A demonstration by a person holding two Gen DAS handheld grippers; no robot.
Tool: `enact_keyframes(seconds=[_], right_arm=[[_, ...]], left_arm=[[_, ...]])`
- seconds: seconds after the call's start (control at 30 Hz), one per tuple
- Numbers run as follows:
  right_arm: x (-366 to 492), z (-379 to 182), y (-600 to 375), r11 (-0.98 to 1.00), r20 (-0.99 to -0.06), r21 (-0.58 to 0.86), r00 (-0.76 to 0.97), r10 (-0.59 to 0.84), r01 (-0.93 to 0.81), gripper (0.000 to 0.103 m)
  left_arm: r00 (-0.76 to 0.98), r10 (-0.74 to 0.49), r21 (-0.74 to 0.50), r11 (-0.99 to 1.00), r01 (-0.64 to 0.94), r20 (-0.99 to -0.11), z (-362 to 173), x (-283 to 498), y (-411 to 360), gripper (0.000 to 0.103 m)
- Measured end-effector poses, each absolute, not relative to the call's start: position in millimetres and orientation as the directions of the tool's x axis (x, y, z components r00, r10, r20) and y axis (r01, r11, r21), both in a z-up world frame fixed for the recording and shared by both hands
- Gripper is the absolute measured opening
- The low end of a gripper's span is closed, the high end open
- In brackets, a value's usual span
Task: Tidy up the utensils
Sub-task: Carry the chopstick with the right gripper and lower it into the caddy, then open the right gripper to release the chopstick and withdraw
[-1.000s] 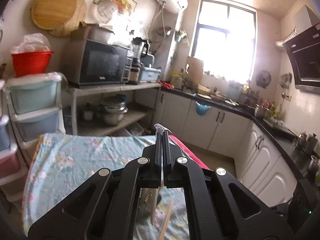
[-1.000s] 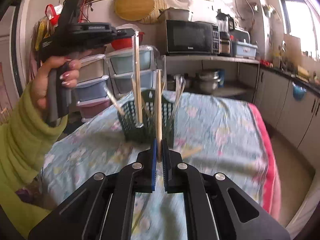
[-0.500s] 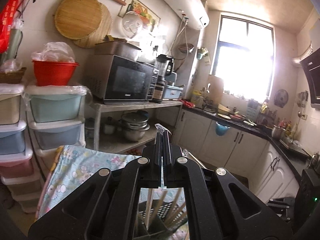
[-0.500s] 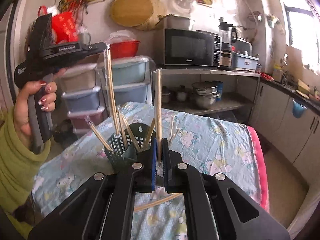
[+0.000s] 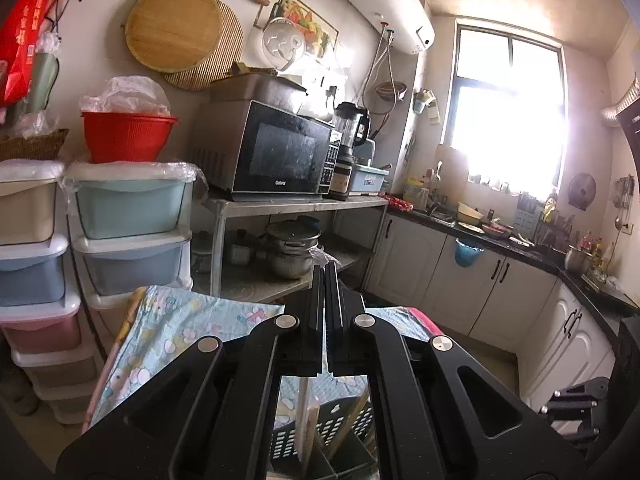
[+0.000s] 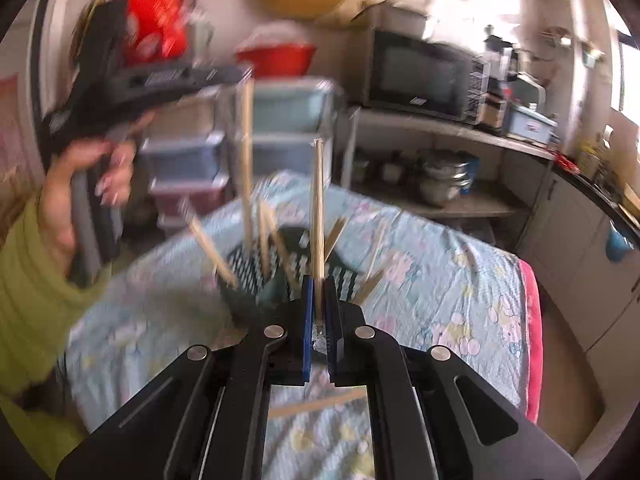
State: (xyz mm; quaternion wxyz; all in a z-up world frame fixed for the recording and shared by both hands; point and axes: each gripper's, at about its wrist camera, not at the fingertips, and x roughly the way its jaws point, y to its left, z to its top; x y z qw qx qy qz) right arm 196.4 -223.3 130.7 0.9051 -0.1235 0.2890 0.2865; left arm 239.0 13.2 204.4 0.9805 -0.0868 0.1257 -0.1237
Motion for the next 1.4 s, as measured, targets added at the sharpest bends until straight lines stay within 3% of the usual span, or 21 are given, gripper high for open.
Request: enact_keyframes(seconds=[0.43,0.73,1.03,1.27,1.4], right_arm=[[162.6,88.9,-213.4,0.706,-0.783,-0.178,0.533,0.320,-0.685,0.006],[188.9,86.8,-193.3,0.658,-0.881,-0.153,0.404,0.248,-0.738,0.006],[230.8,118.7,-170.5,0.665,-0.882,-0.153,0.404,0.241,-0.731,0.006],[272.2,156.1,-163.2,0.743,-0.803,-0.082,0.486,0.345,-0.665,0.007],[285.8,165.5,-167.2,0.767,-0.772,-0.036,0.505,0.385,-0.641,0.020]], left_arm=[[0.921,-0.271,-0.211,0.953,0.217,-0.279,174.3,251.2,16.7,0.000],[0.907,-0.286,-0.215,0.950,0.227,-0.310,162.9,258.0,12.2,0.000],[0.898,-0.295,-0.218,0.948,0.232,-0.327,156.6,263.4,12.6,0.000],[0.895,-0.295,-0.225,0.947,0.228,-0.335,155.1,268.0,14.9,0.000],[0.895,-0.294,-0.222,0.948,0.228,-0.337,154.5,267.8,15.6,0.000]])
